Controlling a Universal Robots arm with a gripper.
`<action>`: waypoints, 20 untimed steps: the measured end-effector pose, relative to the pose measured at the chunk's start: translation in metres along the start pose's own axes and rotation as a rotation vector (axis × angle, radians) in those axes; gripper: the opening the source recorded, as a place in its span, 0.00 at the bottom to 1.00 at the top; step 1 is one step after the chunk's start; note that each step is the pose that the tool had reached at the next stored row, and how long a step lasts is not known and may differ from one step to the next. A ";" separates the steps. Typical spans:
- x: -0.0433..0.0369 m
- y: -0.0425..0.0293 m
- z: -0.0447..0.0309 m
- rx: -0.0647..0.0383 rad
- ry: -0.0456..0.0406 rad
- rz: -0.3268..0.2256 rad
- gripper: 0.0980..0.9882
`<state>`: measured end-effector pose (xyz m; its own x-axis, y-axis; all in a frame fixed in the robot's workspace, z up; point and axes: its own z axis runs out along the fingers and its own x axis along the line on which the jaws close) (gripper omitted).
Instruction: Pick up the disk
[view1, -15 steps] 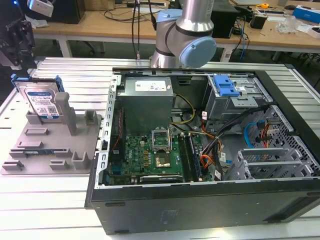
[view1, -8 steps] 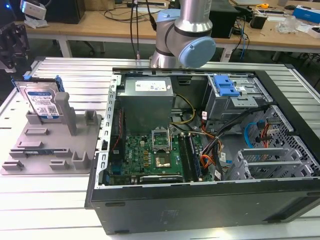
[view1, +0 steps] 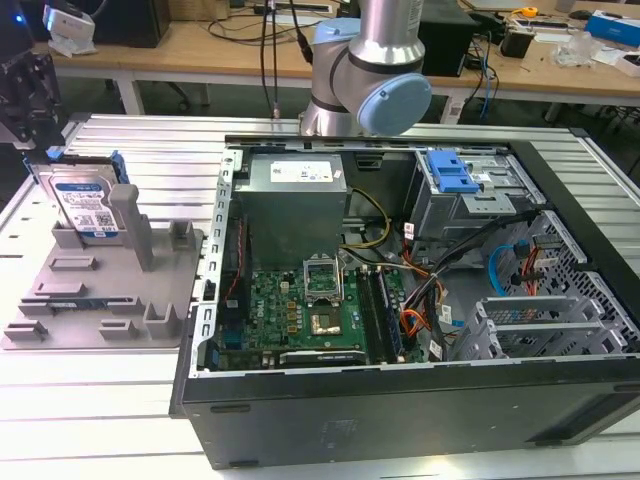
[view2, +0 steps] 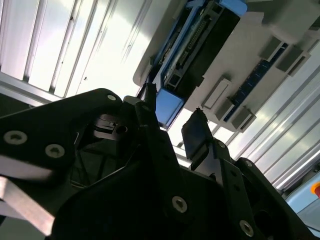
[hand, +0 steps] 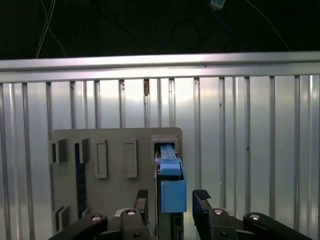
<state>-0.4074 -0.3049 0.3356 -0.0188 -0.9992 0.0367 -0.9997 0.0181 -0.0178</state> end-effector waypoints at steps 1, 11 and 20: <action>0.0000 0.0000 0.0013 0.000 -0.0001 -0.003 0.43; 0.0002 0.0003 0.0141 0.001 0.0000 -0.030 0.43; -0.0014 0.0005 0.0217 0.003 -0.0001 -0.036 0.43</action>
<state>-0.4075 -0.3044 0.3138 0.0174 -0.9992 0.0372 -0.9997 -0.0181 -0.0190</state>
